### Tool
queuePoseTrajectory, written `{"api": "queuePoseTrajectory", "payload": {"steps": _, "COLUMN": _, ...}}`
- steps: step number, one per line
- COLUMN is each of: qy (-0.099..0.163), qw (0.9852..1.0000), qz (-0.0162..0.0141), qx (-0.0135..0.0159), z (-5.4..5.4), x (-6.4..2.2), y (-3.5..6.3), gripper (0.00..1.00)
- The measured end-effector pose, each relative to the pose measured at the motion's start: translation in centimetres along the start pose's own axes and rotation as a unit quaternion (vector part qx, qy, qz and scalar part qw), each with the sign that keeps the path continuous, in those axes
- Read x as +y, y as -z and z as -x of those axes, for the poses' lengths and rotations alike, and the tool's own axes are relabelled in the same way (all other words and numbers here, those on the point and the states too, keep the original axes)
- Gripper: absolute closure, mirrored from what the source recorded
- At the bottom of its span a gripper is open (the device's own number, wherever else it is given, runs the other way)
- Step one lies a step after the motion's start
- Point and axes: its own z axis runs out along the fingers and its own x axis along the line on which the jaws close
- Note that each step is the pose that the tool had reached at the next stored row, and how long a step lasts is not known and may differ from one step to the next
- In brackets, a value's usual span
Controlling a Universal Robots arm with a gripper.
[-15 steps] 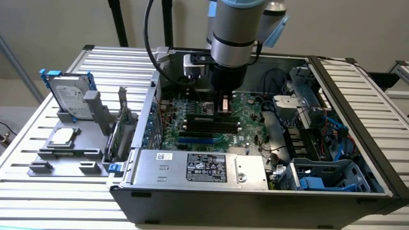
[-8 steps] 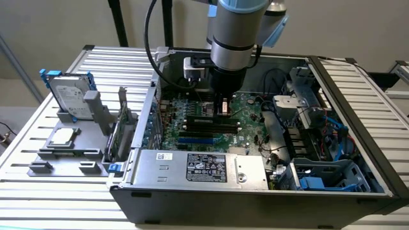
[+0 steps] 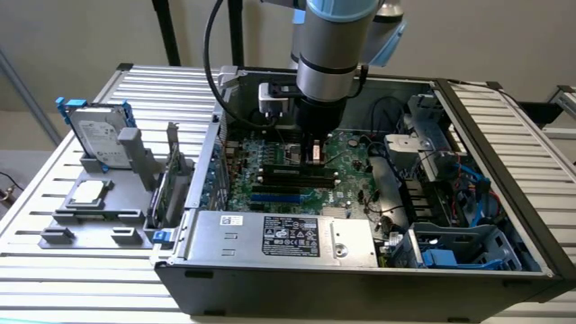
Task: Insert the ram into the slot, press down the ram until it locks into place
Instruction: 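Insert the ram into the slot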
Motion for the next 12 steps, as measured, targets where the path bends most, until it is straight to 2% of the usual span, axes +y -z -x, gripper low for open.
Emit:
{"api": "queuePoseTrajectory", "payload": {"steps": 5, "qy": 0.001, "qw": 1.0, "qz": -0.0004, "qx": 0.001, "z": 0.0, "x": -0.01, "y": -0.22, "gripper": 0.87}}
{"api": "queuePoseTrajectory", "payload": {"steps": 12, "qy": 0.001, "qw": 1.0, "qz": -0.0053, "qx": 0.0016, "z": 0.0, "x": 0.0, "y": -0.33, "gripper": 0.87}}
